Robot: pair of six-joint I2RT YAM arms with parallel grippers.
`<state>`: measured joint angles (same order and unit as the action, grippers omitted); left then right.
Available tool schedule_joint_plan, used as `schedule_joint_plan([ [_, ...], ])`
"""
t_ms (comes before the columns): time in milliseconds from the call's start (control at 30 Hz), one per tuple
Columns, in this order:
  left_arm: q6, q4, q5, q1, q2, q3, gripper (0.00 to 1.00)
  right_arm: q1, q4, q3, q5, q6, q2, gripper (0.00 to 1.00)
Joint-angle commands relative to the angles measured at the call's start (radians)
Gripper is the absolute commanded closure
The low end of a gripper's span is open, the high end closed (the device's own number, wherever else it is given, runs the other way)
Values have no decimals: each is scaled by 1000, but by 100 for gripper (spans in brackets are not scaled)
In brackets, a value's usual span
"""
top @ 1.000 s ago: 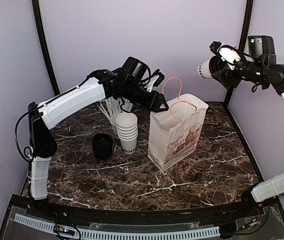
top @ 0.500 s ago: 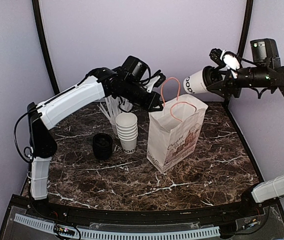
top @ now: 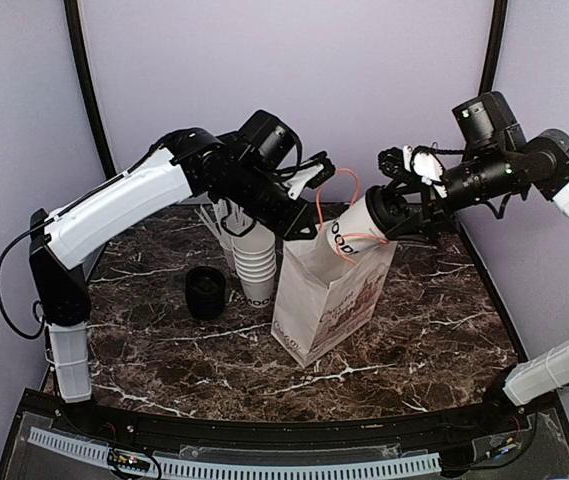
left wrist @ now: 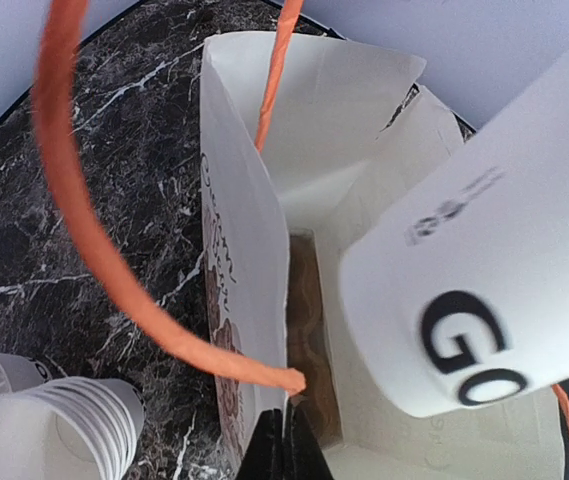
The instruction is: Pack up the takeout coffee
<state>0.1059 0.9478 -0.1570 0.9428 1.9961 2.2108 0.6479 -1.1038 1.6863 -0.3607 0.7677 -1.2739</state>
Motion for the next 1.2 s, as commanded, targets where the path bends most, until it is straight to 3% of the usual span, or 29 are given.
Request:
schedule_joint_plan([
  [0, -56, 79, 82, 40, -129, -75, 100, 63, -11, 30, 3, 19, -53, 24],
  [267, -91, 73, 131, 95, -185, -158, 100, 100, -21, 96, -32, 24, -134, 24],
  [533, -94, 44, 144, 116, -211, -196, 100, 190, -26, 14, -3, 3, -151, 25],
  [800, -147, -59, 199, 119, -292, -295, 100, 196, -2, 50, 43, 2, -139, 26],
  [933, -220, -175, 219, 119, -374, -437, 100, 198, 31, 72, 54, 2, -157, 26],
  [1167, -286, -273, 171, 118, -468, -532, 100, 240, 53, 61, 119, 45, -203, 27],
])
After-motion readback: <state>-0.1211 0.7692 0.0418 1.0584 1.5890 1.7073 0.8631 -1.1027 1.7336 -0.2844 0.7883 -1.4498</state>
